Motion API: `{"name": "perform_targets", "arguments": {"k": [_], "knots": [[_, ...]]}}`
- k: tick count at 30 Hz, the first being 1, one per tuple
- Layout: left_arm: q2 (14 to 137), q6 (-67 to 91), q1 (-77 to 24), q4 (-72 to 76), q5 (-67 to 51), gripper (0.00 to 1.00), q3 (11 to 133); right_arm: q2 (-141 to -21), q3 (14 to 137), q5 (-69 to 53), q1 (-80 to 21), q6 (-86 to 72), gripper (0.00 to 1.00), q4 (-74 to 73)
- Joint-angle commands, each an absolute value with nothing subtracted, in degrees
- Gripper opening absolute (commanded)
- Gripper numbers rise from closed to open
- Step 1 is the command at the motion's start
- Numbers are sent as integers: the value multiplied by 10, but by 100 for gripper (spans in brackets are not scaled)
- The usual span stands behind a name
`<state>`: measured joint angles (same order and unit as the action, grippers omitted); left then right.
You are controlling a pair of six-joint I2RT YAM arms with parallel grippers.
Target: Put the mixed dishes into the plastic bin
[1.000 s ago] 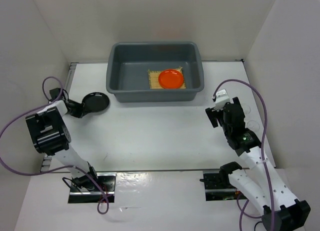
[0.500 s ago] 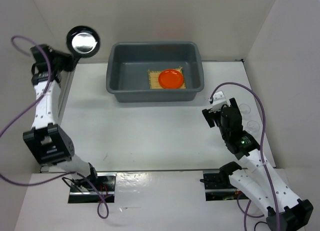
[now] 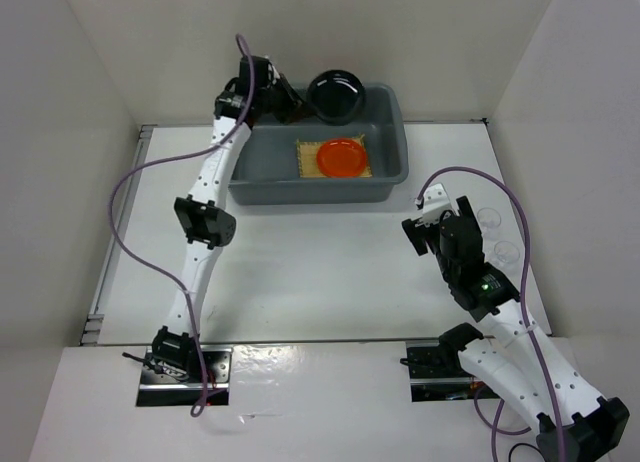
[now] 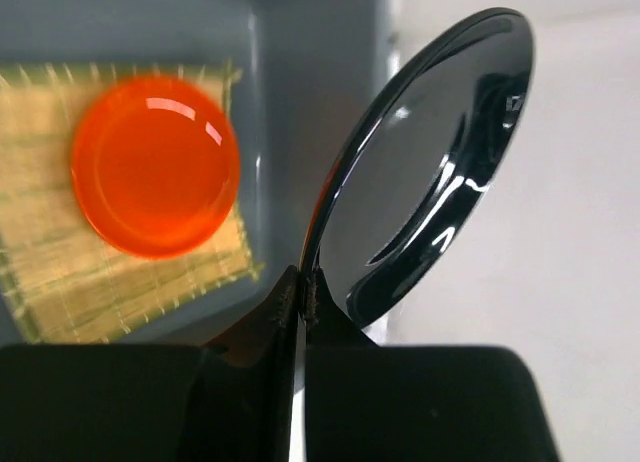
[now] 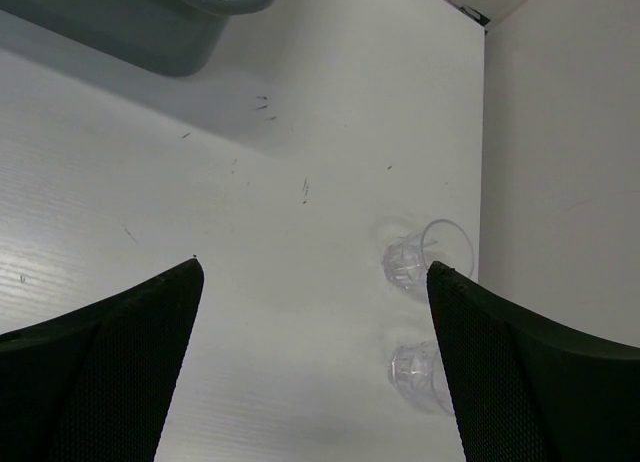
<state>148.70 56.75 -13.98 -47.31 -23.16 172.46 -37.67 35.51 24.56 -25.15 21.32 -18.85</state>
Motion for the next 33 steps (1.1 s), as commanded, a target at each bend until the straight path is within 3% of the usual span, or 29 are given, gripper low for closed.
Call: {"name": "perform_targets", "arguments": {"k": [1, 14, 18, 20, 23, 27, 28, 33], "knots": [[1542, 562, -138, -524, -260, 0, 1784, -368, 351, 263, -258, 212, 97, -149], [1684, 568, -156, -524, -280, 1, 1798, -368, 351, 263, -258, 212, 97, -149], [1701, 573, -156, -519, -286, 8, 1798, -373, 351, 263, -258, 212, 97, -149], [1701, 573, -156, -519, -291, 15, 1798, -374, 351, 263, -258, 212, 97, -149], [1706, 573, -161, -505, -305, 39, 1798, -374, 351, 263, -258, 212, 97, -149], [1706, 579, -161, -495, -317, 95, 1798, -379, 351, 263, -258, 212, 97, -149], [1706, 579, -161, -495, -324, 100, 1798, -379, 351, 263, -258, 212, 97, -149], [1628, 546, -150, -513, -283, 100, 1798, -392, 351, 279, -258, 212, 97, -149]]}}
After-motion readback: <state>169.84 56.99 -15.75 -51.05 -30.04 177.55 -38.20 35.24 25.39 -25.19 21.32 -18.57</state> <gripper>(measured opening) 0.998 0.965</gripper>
